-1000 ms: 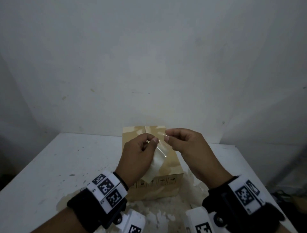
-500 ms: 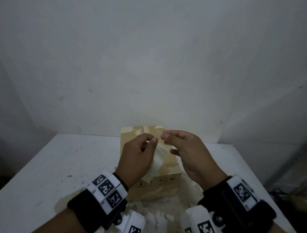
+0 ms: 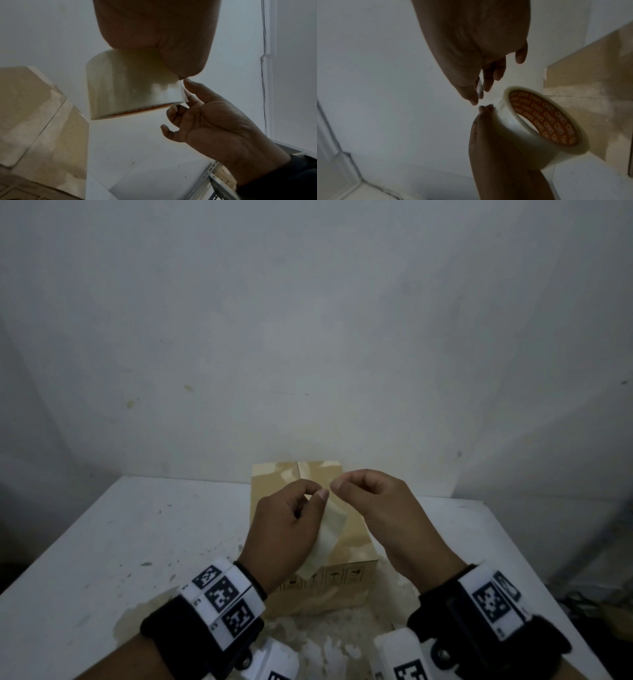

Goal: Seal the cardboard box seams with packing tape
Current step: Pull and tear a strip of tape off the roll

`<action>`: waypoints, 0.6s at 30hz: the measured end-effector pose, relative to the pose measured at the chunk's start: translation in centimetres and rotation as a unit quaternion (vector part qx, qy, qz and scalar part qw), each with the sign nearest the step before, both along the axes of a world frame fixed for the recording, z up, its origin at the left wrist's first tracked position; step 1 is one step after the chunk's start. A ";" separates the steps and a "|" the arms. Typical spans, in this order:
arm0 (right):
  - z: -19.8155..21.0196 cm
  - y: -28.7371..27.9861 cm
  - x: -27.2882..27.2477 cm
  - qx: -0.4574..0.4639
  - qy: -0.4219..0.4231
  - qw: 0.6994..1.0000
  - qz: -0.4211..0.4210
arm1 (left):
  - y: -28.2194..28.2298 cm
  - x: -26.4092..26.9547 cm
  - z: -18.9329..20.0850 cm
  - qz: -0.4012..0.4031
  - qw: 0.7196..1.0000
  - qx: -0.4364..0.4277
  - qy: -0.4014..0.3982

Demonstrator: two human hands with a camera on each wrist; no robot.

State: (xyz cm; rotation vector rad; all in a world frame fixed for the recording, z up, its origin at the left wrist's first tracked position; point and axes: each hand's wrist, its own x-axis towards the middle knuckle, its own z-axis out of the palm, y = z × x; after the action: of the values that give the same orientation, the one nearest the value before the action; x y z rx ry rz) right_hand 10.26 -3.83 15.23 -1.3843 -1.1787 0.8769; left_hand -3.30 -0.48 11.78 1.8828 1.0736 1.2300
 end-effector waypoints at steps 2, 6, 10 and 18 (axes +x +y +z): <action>0.3 0.1 0.2 0.019 -0.080 0.996 -0.014 | 0.1 -0.1 -0.2 0.001 1.000 0.008 0.012; 1.0 0.3 0.8 0.020 -0.144 0.989 0.012 | 0.1 -0.2 -0.3 0.002 0.999 0.025 0.022; 1.2 0.4 1.0 0.006 -0.117 0.993 0.021 | 0.1 -0.3 -0.1 0.003 0.999 0.038 0.013; 1.0 1.2 1.0 -0.060 -0.020 0.998 0.014 | 0.0 -0.3 0.6 -0.041 0.997 -0.028 -0.064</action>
State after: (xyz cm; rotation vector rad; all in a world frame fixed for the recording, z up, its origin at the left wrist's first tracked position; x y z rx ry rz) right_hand 11.26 -2.64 16.23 -1.4919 -1.1949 0.9558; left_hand -3.64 -0.52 12.37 1.7620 0.9450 1.2435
